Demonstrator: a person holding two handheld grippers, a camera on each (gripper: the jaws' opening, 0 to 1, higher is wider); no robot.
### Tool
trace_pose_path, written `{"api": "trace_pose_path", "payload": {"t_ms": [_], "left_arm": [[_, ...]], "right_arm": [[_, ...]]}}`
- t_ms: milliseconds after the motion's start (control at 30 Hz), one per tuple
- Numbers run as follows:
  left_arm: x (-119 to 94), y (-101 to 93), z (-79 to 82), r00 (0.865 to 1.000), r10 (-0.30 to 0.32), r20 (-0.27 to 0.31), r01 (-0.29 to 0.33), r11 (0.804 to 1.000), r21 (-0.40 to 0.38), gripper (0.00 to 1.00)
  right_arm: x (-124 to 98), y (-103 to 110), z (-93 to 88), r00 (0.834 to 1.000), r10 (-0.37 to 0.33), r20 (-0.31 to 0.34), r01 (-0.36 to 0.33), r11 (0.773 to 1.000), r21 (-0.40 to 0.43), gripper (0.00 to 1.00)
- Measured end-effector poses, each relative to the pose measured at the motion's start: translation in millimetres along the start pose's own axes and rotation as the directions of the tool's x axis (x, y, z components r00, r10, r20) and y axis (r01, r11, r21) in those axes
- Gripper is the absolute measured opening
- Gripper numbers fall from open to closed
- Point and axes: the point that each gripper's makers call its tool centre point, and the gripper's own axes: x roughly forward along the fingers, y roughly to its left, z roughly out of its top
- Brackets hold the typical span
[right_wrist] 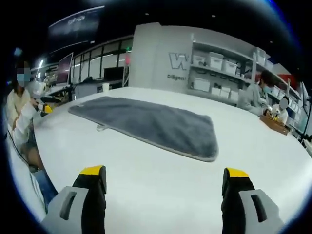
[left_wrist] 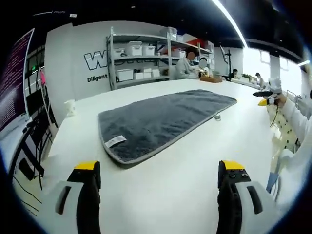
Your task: Open the folded towel by lifting each exposed corner and separating the folded layers until the towel lies flat within the target outline without major curled edges
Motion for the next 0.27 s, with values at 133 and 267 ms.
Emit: {"api": "trace_pose_path", "payload": {"t_ms": [133, 267], "left_arm": [[0.9, -0.3, -2.8, 1.000, 0.008, -0.024, -0.008, 1.000, 0.001, 0.99], [4.0, -3.1, -6.9, 0.999, 0.004, -0.043, -0.004, 1.000, -0.005, 0.99]], "right_arm": [[1.3, -3.1, -4.8, 1.000, 0.004, -0.007, -0.004, 1.000, 0.013, 0.99], [4.0, -6.1, -10.4, 1.000, 0.001, -0.014, 0.000, 1.000, 0.022, 0.99]]}}
